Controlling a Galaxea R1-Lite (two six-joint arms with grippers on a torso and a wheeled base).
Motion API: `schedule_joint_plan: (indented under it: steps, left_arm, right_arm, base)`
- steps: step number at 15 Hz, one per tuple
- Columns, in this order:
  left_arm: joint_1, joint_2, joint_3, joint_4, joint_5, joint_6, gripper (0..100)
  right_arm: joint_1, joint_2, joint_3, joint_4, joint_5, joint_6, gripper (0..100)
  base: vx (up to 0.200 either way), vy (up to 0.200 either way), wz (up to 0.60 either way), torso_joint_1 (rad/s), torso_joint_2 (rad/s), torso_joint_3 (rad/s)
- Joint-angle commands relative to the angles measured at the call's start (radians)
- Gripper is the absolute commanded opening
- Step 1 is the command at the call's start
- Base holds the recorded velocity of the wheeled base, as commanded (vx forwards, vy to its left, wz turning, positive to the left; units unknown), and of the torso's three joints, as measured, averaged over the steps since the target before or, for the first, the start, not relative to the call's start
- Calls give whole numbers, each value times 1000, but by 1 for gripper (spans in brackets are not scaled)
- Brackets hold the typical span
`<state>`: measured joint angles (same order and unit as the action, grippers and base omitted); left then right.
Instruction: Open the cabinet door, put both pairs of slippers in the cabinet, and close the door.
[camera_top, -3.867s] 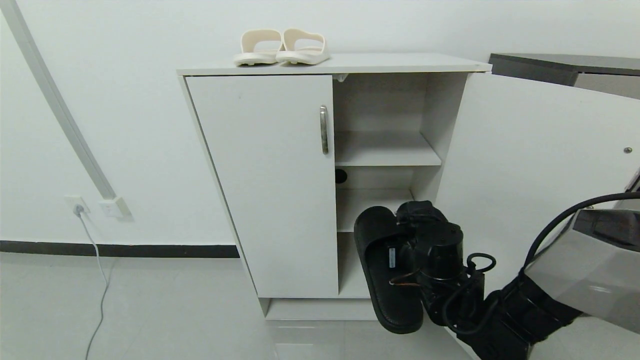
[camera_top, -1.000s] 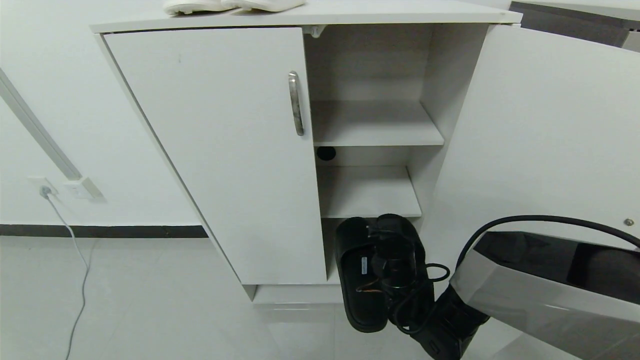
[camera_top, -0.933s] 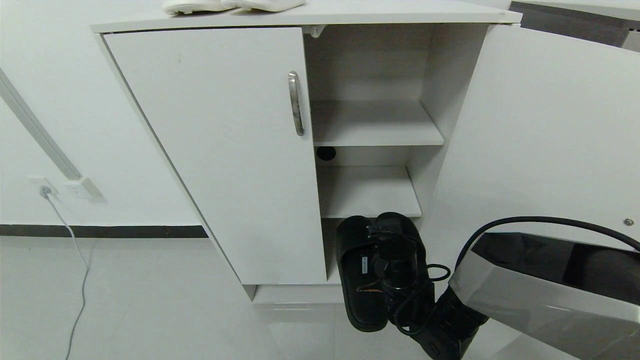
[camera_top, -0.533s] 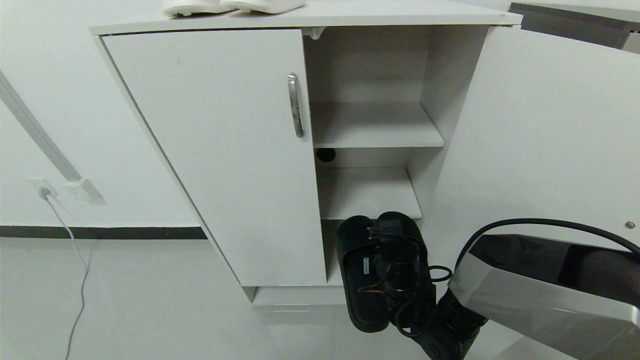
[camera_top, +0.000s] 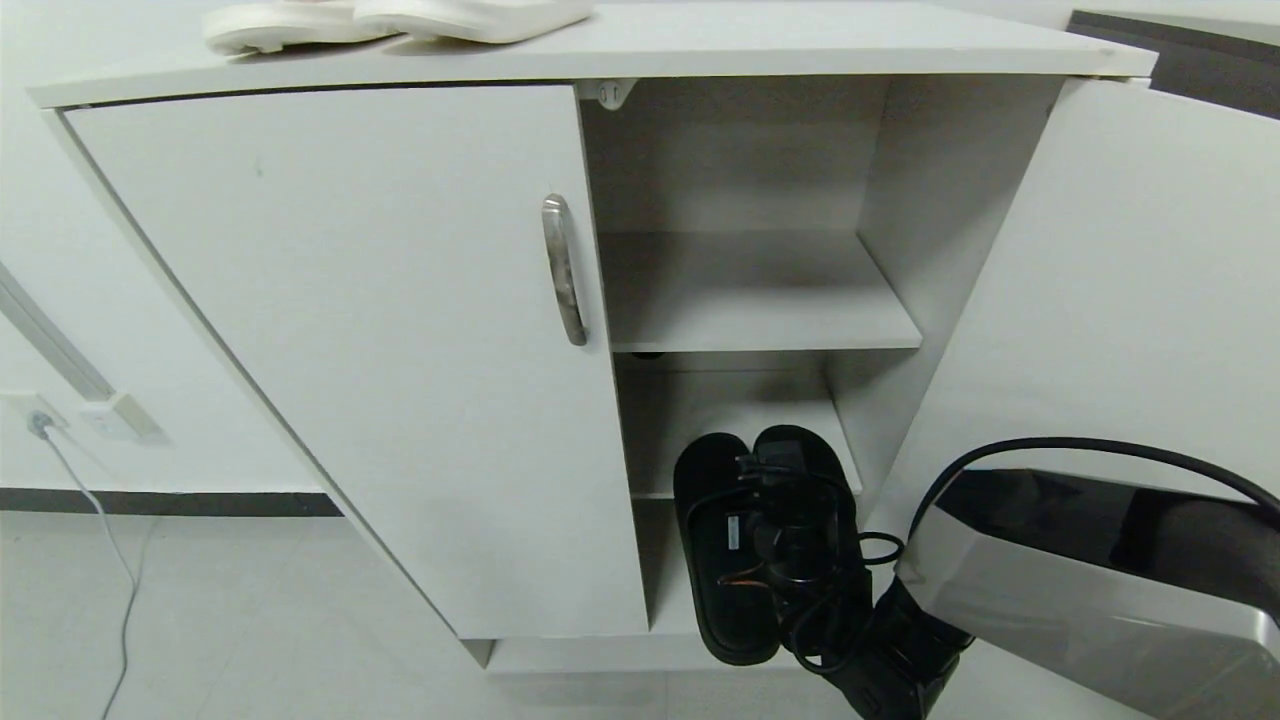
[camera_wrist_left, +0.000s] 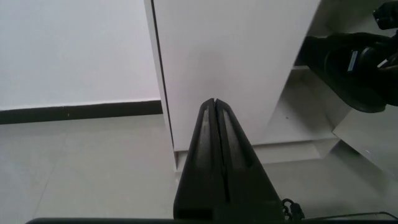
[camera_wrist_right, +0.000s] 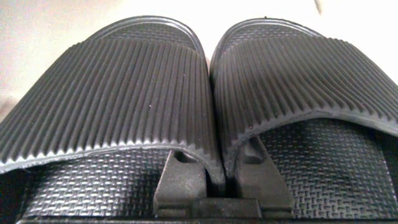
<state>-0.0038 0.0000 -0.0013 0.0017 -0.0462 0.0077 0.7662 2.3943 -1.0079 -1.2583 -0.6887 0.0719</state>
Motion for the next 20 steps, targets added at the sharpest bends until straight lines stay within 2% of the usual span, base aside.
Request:
schedule_joint_plan:
  steps: [1,5,15,20]
  left_arm:
    - [1,2,0,0,0,0,0]
    - [1,2,0,0,0,0,0]
    - [1,2,0,0,0,0,0]
    - [1,2,0,0,2,0,0]
  right_arm:
    - [1,5,-3,0,0,-1,0]
    - [-16,6,-12,2,6,-1,0]
    - [-82,94,-348,229,12,6,0]
    - [-125,167,-575,367,15,5,0]
  base:
    - [0,0,0,0,0,0]
    - [0,0,0,0,0,0]
    - [0,0,0,0,0,0]
    - [0,0,0,0,0,0]
